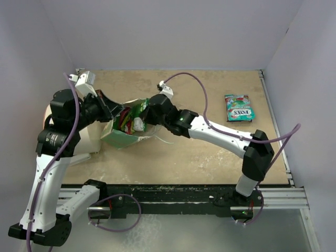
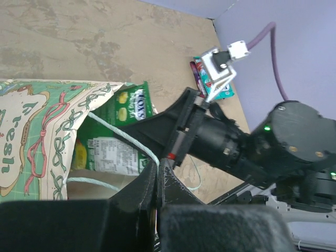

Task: Take the snacks out of the paper bag
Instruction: Take out the snack from the paper bag, then place the snack at the center of the board.

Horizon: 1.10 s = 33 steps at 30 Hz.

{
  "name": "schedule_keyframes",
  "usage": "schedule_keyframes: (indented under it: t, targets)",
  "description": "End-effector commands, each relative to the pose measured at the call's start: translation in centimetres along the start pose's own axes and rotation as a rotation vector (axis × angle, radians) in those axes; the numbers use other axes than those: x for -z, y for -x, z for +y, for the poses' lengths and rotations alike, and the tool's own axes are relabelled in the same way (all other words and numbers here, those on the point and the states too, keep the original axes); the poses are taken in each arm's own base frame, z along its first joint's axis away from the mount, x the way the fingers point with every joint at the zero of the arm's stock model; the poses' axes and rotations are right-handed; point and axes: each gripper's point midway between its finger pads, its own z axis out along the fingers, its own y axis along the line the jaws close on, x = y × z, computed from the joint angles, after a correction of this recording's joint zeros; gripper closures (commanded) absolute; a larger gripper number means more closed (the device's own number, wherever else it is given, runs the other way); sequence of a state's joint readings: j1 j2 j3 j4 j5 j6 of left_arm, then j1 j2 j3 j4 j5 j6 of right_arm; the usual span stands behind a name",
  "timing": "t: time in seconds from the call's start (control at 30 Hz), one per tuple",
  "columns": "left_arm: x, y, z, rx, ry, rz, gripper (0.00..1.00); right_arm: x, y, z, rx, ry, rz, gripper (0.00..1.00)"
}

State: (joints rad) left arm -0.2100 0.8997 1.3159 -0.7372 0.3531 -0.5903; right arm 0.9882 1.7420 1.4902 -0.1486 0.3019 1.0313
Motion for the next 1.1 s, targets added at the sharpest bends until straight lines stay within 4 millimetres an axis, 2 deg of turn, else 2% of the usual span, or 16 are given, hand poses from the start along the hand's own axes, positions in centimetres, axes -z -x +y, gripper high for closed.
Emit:
schedule_keyframes:
  t: [0.0,0.2,0.43,0.6,0.83,0.9,1.07]
  targets:
    - [0.9,2.2,-1.6,-0.034,-0.031,-0.068,1.00,5.8,5.1,5.6,-0.021,0.173,-0.084,1.00]
    - [0.6,2.2,-0.9,-0.039,0.006,-0.054,1.00,10.0,5.0,8.2,0.078,0.340,-0.011,1.00]
    - [0.2,2.1,-0.5,-0.041,0.020,-0.039,1.00,14.1,6.1,7.5,0.185,0.376,-0.038,1.00]
    - [0.0,2.1,-0.2,-0.052,0.038,-0.026,1.00,16.3,8.5,4.1,0.256,0.241,-0.119,1.00]
    - [0.0,2.2,0.2,-0.065,0.052,-0.032,1.00,19.2,15.5,-2.0,0.293,-0.064,-0.360,1.00]
    - [-0.1,2.1,0.2,-0.059,0.052,-0.027,1.00,20.0,18.1,-4.4,0.240,-0.138,-0.433,1.00]
    - [-0.1,1.9,0.3,-0.055,0.057,-0.019,1.00,20.3,23.6,-12.4,0.056,-0.293,-0.575,1.00]
